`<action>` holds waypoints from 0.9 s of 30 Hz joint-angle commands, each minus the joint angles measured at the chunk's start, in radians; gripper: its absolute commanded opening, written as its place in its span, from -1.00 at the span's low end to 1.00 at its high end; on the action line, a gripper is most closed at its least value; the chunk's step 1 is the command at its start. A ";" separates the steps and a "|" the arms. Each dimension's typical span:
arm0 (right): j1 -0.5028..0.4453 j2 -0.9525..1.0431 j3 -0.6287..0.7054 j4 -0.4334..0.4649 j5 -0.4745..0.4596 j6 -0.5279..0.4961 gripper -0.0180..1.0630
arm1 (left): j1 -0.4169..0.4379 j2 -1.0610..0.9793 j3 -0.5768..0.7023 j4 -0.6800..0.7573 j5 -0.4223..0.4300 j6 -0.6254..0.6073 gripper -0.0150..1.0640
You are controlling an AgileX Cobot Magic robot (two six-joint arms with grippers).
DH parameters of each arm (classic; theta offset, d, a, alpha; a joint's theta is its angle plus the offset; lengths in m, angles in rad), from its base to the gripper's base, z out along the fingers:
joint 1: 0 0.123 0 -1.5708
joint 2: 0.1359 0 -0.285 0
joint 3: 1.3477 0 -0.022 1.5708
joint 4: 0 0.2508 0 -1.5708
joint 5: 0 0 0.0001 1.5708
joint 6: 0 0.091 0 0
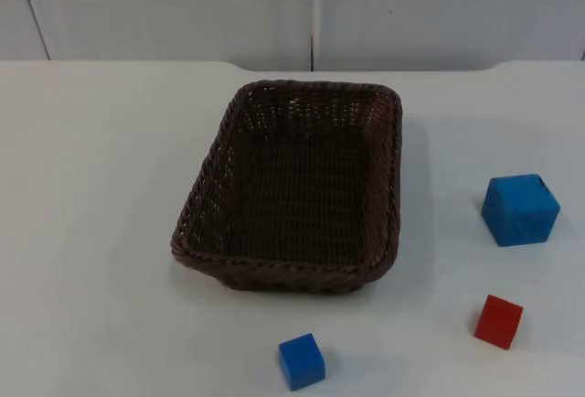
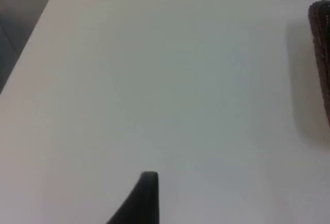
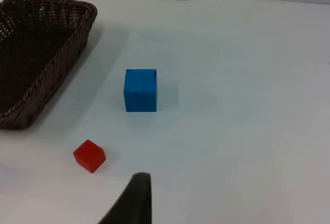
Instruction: Pick up the basket with the left hand and place the largest block into the basket with the right hand.
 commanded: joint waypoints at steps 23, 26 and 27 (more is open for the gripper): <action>-0.006 -0.004 0.006 0.001 0.000 -0.004 0.98 | 0.002 0.283 -0.185 -0.070 -0.048 0.000 0.97; -0.006 -0.004 0.006 0.001 0.000 -0.004 0.98 | 0.002 0.302 -0.193 -0.070 -0.059 0.000 0.97; -0.006 -0.004 0.006 0.001 0.000 -0.004 0.98 | 0.002 0.312 -0.193 -0.072 -0.061 0.000 0.97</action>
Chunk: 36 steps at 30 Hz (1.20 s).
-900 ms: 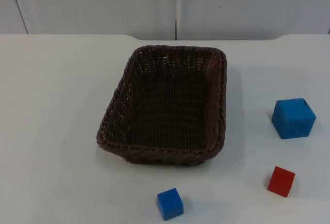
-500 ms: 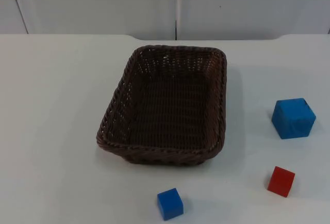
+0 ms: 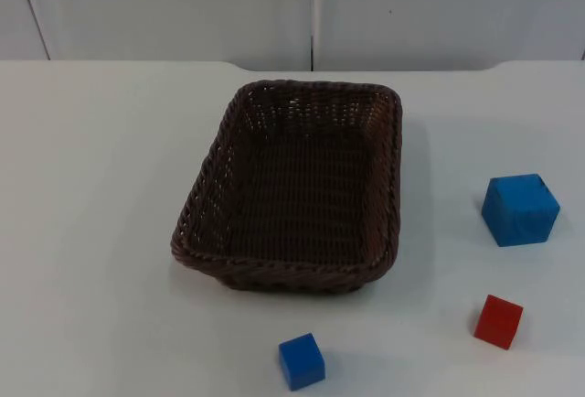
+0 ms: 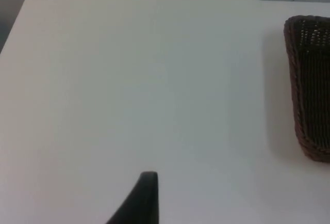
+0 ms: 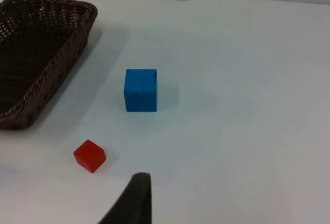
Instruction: Pick up the basket with the left hand and place the largest block into the basket with the right hand.
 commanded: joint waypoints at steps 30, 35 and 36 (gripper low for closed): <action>-0.006 -0.004 0.006 -0.002 0.000 -0.004 0.98 | 0.002 0.495 -0.204 -0.226 -0.110 0.181 0.97; -0.006 -0.004 0.006 -0.001 0.000 -0.002 0.98 | 0.002 0.573 -0.244 -0.287 -0.110 0.245 0.97; -0.006 -0.004 0.006 -0.001 0.000 -0.002 0.98 | 0.002 0.600 -0.255 -0.308 -0.110 0.261 0.97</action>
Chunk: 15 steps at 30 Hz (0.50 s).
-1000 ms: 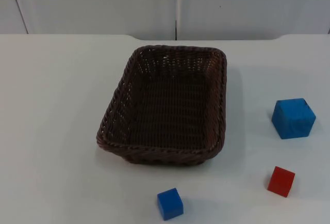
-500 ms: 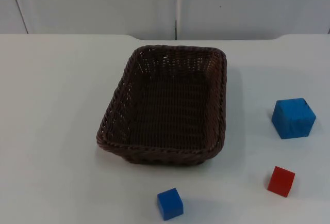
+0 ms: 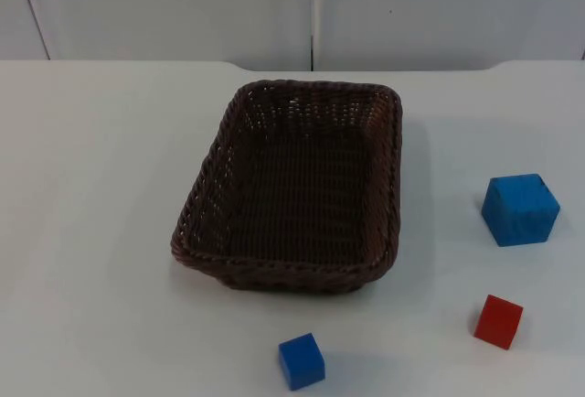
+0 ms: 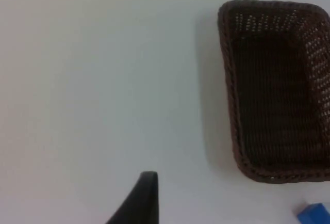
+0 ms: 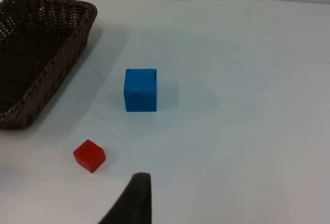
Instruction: Pick up the basket with the left hand and place the largest block into the basket with the right hand.
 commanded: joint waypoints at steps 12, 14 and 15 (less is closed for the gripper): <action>-0.006 -0.004 0.006 -0.001 0.000 -0.002 0.98 | -0.005 0.239 -0.063 -0.188 -0.011 0.166 0.97; -0.006 -0.004 0.006 -0.001 0.000 -0.002 0.98 | -0.023 0.273 -0.078 -0.197 -0.019 0.182 0.97; -0.006 -0.004 0.006 -0.001 0.000 -0.002 0.98 | -0.049 0.304 -0.094 -0.194 -0.034 0.189 0.97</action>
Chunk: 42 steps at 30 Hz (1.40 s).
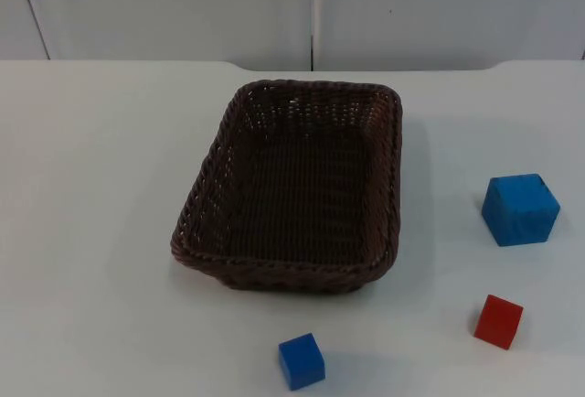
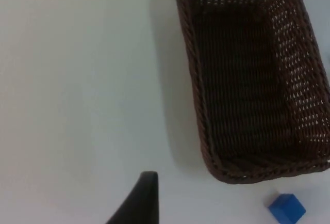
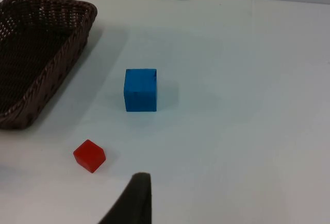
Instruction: Pick up the basket with the left hand and place the largest block into the basket with the right hand.
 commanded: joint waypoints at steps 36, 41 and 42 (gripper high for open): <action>-0.006 -0.004 0.006 -0.001 0.000 -0.002 0.98 | -0.129 0.728 -0.355 0.030 -0.100 0.045 0.97; -0.006 -0.004 0.006 -0.001 0.000 -0.002 0.98 | -0.129 0.790 -0.375 0.021 -0.100 0.054 0.97; -0.006 -0.004 0.006 -0.001 0.000 -0.002 0.98 | -0.132 0.805 -0.381 0.012 -0.100 0.062 0.97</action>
